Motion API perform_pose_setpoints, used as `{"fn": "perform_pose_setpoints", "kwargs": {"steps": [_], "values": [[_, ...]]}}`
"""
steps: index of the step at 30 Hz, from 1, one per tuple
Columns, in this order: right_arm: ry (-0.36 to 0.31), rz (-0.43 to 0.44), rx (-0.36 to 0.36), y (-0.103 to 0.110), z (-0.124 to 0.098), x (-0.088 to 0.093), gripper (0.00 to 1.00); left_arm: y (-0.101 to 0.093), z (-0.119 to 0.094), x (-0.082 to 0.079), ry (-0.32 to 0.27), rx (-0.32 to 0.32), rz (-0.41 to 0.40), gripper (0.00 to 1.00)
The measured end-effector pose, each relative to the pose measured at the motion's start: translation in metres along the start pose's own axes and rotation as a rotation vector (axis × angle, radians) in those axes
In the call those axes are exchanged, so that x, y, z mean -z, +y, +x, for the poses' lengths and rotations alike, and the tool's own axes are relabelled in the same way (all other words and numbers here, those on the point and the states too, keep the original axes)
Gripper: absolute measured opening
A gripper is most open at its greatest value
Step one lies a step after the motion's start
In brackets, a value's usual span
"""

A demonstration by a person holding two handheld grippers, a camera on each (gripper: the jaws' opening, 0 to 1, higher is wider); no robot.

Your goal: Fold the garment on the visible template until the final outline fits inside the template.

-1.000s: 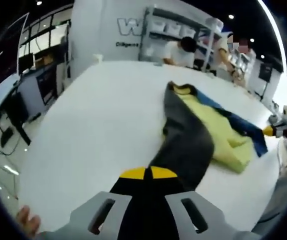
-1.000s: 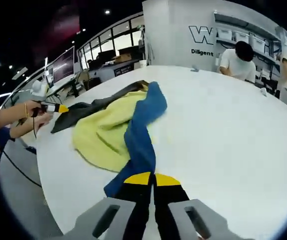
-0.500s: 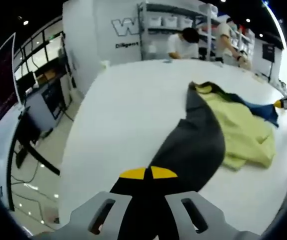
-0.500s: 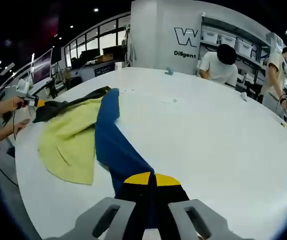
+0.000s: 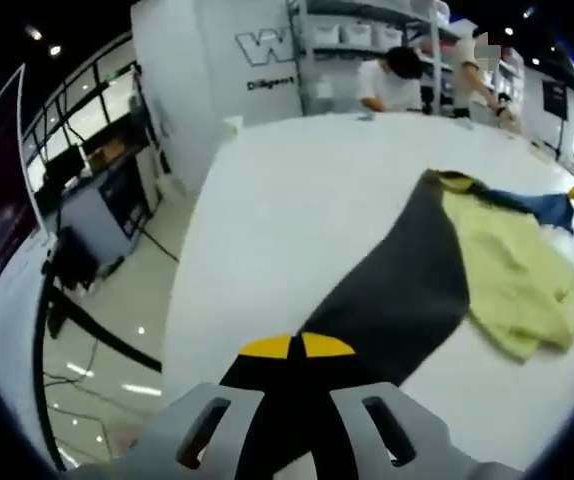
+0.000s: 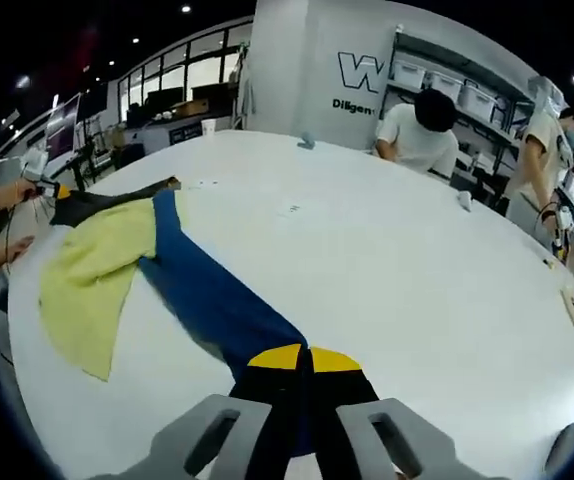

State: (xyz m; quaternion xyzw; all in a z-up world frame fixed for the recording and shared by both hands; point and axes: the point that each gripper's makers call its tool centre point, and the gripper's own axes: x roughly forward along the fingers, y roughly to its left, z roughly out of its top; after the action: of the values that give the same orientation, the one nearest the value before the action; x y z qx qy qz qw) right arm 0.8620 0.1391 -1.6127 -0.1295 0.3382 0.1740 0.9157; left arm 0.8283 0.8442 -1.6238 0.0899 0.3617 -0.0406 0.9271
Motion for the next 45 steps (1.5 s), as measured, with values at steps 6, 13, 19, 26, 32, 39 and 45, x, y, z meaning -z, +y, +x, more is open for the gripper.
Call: {"fn": "perform_pose_setpoints", "kwargs": {"steps": [6,13,19,26,32,39,45], "values": [[0.027,-0.015,0.072,-0.044,0.000,-0.004,0.00,0.013,0.017,-0.011,0.013,-0.008,0.029,0.00],[0.061,-0.035,0.082,-0.063,0.009,0.000,0.00,0.018,0.031,-0.008,0.023,-0.005,0.036,0.00],[0.058,0.027,0.091,-0.074,0.026,0.003,0.00,0.022,0.039,-0.011,0.057,-0.005,0.087,0.00],[0.055,0.027,0.112,-0.073,0.027,0.015,0.01,0.013,0.032,-0.023,0.007,0.029,0.055,0.10],[0.032,0.062,0.094,-0.063,0.016,0.019,0.08,-0.007,0.018,-0.029,-0.027,0.078,0.071,0.17],[-0.015,0.071,0.035,-0.038,0.007,0.012,0.18,-0.052,0.002,-0.045,-0.145,0.198,0.049,0.31],[-0.047,0.086,-0.008,-0.025,0.009,0.008,0.27,-0.071,-0.012,-0.054,-0.190,0.236,0.058,0.43]]}}
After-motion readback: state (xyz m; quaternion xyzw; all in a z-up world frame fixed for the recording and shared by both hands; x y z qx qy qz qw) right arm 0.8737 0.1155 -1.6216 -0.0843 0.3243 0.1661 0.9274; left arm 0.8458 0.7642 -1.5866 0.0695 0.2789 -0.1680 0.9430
